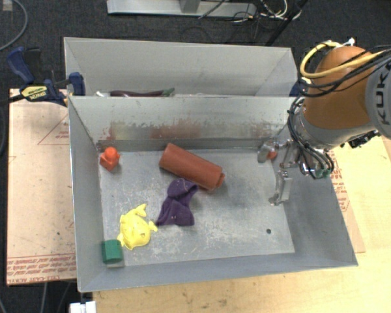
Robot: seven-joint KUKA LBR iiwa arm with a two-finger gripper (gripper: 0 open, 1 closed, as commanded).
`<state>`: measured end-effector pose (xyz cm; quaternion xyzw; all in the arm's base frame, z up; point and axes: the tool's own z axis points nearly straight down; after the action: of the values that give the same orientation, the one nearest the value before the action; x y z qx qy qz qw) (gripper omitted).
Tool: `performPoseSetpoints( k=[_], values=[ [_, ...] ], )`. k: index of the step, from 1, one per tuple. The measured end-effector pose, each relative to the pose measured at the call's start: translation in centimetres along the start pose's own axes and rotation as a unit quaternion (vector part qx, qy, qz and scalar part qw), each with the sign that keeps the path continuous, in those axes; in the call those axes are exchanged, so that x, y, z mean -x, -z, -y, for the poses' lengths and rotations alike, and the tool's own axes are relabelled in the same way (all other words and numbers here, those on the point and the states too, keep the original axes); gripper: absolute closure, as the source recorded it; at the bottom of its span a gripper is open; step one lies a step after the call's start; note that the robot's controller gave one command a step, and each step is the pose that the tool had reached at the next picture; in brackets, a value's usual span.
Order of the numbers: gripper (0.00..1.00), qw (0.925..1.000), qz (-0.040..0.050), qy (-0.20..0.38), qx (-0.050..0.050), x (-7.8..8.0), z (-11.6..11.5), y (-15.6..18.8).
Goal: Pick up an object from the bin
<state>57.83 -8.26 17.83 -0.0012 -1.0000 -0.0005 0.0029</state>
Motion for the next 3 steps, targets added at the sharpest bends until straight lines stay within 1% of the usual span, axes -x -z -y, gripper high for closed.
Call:
performPoseSetpoints(
  k=[1, 2, 3],
  values=[
    [0.00, 1.0000, 0.0038, 0.001, 0.000, 0.1, 0.0, 0.5],
    [0.00, 0.9995, 0.0057, 0.030, -0.001, 1.9, -2.7, -4.9],
    [0.00, 0.9997, -0.0001, 0.023, 0.001, 4.1, -6.4, -5.4]
  ],
)
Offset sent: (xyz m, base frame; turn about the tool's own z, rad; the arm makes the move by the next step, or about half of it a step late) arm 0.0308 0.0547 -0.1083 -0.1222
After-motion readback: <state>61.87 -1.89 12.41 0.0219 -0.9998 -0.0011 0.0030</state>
